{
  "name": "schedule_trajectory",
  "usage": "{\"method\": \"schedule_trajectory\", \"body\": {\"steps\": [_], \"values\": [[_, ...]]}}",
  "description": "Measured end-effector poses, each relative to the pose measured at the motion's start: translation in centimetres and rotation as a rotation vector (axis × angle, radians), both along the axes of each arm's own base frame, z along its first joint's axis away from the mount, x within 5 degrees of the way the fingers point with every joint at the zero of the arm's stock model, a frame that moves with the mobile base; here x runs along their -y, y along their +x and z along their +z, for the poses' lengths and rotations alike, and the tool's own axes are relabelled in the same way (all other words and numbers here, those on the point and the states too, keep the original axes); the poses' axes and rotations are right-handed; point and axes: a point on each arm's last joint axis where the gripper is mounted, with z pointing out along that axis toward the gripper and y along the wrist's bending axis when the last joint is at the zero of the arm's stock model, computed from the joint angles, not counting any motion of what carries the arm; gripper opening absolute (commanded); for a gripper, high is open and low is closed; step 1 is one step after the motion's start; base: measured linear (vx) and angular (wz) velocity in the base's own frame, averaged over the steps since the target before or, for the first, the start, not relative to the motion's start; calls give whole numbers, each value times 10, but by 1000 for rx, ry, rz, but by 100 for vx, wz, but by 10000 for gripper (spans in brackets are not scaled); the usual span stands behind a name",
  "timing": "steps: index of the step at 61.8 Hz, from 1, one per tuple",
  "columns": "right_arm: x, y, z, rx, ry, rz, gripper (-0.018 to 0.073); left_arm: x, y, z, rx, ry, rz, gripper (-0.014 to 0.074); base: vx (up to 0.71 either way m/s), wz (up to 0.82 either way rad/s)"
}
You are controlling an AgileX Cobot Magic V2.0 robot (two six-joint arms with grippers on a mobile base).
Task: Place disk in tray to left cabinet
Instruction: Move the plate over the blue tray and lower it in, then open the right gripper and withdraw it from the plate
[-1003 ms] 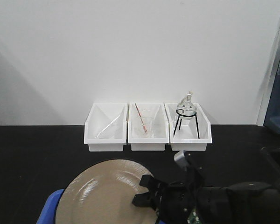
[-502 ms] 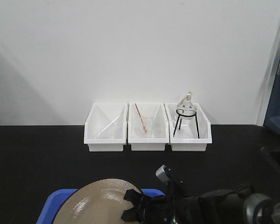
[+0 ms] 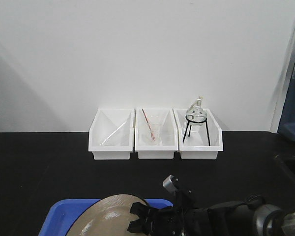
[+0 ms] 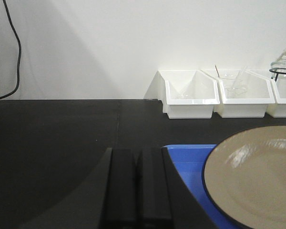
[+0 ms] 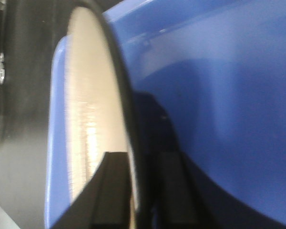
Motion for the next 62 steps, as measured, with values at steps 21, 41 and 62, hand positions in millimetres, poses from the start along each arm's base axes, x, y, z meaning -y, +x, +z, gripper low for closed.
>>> {"method": "schedule_trajectory", "body": {"steps": [21,41,62], "values": [[1,1,0,156,-105,122,453,0,0,0,0,0,0,-3,0,0],[24,15,2,310,-307,119,449,0,0,0,0,0,0,-3,0,0],[69,27,55,487,-459,-19,414,0,0,0,0,0,0,-3,0,0]]}}
